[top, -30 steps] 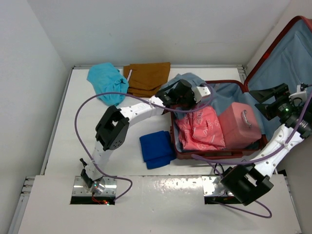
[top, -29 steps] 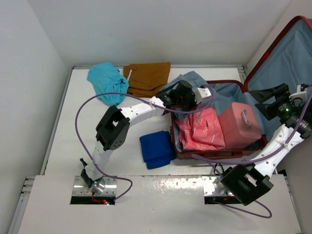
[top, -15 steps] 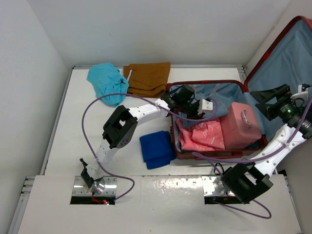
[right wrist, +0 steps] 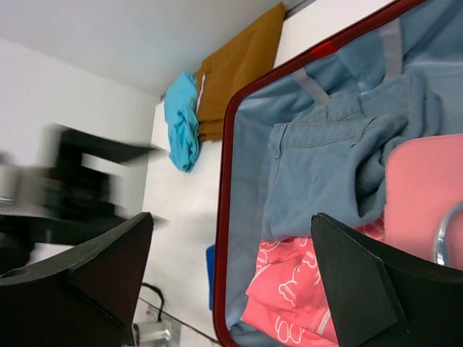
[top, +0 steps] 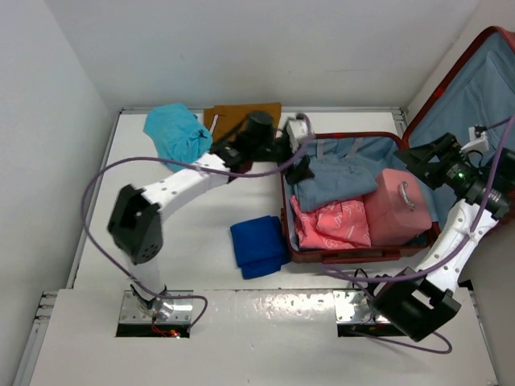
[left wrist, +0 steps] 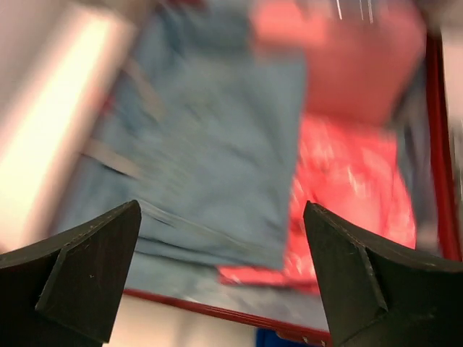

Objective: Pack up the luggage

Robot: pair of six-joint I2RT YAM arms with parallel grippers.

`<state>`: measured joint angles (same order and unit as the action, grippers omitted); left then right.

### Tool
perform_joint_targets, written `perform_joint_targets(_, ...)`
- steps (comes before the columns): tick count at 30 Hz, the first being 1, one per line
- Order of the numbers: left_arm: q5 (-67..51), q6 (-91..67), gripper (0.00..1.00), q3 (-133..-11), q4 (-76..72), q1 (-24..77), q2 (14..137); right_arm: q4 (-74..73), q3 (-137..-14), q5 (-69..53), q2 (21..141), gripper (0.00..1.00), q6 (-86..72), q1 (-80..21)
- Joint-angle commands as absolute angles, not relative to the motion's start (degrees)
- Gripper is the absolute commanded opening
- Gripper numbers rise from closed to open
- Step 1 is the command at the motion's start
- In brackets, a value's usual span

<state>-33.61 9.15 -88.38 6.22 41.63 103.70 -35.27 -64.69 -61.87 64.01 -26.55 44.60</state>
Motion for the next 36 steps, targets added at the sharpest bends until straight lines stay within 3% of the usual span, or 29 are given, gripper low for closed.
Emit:
perform_joint_targets(1, -23.7, -2.4, 1.0, -93.2, -1.4, 39.9, 94.3, -31.4, -63.9, -58.4, 62.2, 0.9, -24.7, 39.7)
perform_joint_targets(5, -4.2, -0.4, 1.0, -101.9, 15.6, 37.8, 96.6, -30.9, -62.8, -52.1, 61.3, 0.91, -23.5, 33.6)
perform_joint_targets(8, 12.5, -3.6, 1.0, -98.3, 16.1, 33.1, 97.6, -30.8, -62.4, -46.2, 60.6, 0.92, -22.5, 28.9)
perform_joint_targets(12, 21.4, -8.4, 1.0, -99.1, 21.1, 23.8, 103.7, -30.3, -62.1, -42.2, 60.6, 0.92, -22.2, 25.0)
perform_joint_targets(18, 27.8, -18.8, 1.0, -109.4, 25.7, 14.2, 114.2, -30.9, -61.6, -40.2, 61.4, 0.93, -22.1, 20.6)
perform_joint_targets(28, 23.7, -28.2, 1.0, -123.8, 22.9, 5.5, 129.6, -32.3, -61.4, -37.4, 62.5, 0.93, -21.4, 15.9)
perform_joint_targets(36, 23.2, -33.2, 1.0, -120.1, 24.3, 3.6, 135.1, -34.4, -62.7, -35.9, 63.4, 0.93, -21.5, 14.9)
